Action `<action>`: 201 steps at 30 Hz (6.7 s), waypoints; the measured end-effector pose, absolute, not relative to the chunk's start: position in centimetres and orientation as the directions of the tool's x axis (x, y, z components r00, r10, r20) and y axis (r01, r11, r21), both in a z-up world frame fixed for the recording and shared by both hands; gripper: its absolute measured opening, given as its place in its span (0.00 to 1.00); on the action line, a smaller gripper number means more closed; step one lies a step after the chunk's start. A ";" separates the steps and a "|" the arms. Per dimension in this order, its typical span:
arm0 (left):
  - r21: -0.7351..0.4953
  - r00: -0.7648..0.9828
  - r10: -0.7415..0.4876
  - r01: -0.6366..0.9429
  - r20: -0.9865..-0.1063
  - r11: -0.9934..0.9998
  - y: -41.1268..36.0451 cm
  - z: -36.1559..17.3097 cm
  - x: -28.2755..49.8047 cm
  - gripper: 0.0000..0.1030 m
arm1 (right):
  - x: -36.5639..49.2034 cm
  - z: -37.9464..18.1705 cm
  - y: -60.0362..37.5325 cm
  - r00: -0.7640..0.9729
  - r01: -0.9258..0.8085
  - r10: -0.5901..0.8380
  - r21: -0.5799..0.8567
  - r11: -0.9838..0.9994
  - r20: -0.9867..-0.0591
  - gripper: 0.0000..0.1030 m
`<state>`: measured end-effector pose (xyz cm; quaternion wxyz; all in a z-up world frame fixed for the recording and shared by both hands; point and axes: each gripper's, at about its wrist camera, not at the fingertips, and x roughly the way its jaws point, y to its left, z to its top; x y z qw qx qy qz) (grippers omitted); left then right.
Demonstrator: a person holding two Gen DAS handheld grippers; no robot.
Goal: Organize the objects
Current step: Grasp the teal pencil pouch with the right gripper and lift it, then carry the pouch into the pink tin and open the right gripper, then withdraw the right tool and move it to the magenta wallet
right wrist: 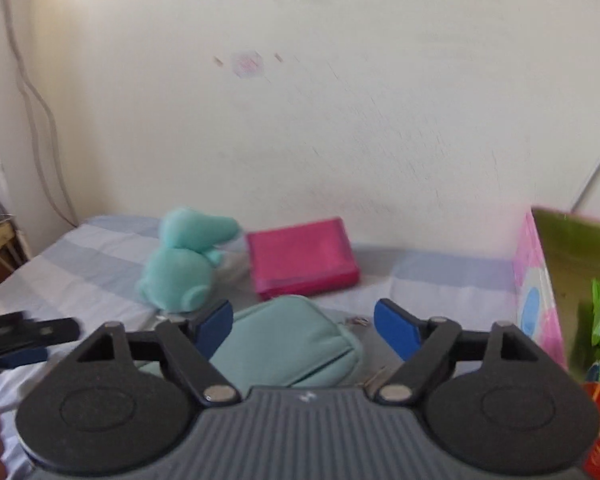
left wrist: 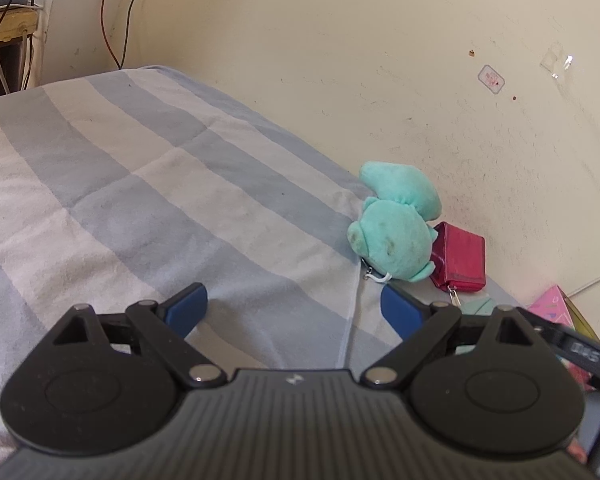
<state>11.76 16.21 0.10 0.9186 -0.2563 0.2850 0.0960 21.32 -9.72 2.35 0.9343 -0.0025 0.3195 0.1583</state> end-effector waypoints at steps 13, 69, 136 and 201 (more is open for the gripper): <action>-0.400 0.814 0.015 -0.301 -0.581 0.866 15.5 0.0 11.9 0.92 | 19.8 -0.9 -11.6 0.616 -0.306 0.416 0.283 0.909 -0.669 0.66; -0.280 0.779 -0.363 0.248 -0.512 0.927 4.2 6.9 8.0 0.70 | 4.2 3.1 -23.5 0.805 -0.343 0.471 0.365 0.865 -0.360 0.57; 0.127 0.820 -0.162 0.274 -0.549 0.953 -10.7 2.4 8.4 0.84 | -1.5 2.7 -29.7 0.953 0.049 0.046 0.306 0.951 -0.298 0.83; -0.066 0.791 -0.012 -0.036 -0.611 0.997 4.7 -0.3 13.2 0.86 | 8.8 2.6 -14.7 0.815 -0.234 0.299 0.190 0.953 -0.497 0.84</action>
